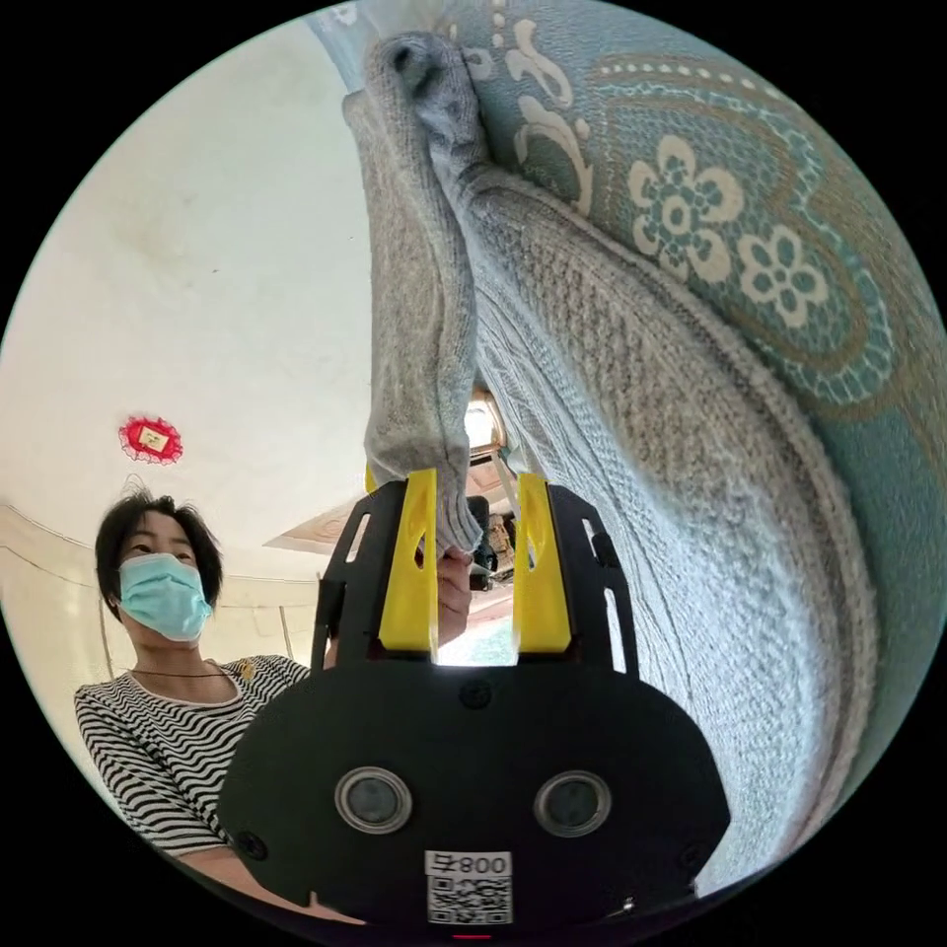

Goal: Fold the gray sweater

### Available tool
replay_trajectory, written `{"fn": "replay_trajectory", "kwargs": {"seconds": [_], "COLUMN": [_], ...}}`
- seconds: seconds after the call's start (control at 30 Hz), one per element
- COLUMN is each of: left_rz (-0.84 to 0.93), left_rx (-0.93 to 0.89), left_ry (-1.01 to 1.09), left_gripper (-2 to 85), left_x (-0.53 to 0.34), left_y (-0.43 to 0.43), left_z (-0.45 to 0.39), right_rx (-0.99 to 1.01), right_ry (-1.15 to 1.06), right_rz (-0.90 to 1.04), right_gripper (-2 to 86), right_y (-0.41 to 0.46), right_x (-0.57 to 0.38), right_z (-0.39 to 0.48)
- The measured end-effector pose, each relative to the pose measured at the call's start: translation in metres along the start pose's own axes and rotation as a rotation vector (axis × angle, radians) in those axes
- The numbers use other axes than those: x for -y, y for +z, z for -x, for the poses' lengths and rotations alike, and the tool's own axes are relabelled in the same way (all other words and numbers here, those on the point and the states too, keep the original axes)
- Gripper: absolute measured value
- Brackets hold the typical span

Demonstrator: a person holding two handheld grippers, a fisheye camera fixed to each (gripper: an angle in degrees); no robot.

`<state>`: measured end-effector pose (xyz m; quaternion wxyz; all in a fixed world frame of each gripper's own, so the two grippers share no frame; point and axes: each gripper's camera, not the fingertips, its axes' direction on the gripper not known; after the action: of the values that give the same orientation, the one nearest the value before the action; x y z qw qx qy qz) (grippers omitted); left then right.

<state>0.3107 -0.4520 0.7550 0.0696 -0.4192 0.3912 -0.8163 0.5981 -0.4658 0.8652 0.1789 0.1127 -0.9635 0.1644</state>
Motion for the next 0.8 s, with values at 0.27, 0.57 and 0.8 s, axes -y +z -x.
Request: {"fn": "replay_trajectory", "kwargs": {"seconds": [0.27, 0.57, 0.8], "left_rz": [-0.043, -0.014, 0.022], "left_rx": [-0.05, 0.142, 0.373], "left_ry": [-0.038, 0.009, 0.052], "left_gripper": [1.5, 1.5, 1.6], "left_x": [-0.017, -0.028, -0.035], "left_y": [-0.011, -0.053, -0.1], "left_z": [-0.007, -0.037, -0.065], "right_rx": [0.213, 0.184, 0.086], "right_ry": [-0.027, -0.052, -0.055], "right_rz": [0.018, 0.068, 0.216], "right_gripper": [7.2, 2.6, 2.3], "right_y": [0.006, 0.012, 0.077], "right_x": [0.011, -0.007, -0.016], "right_z": [-0.012, -0.006, -0.022]}}
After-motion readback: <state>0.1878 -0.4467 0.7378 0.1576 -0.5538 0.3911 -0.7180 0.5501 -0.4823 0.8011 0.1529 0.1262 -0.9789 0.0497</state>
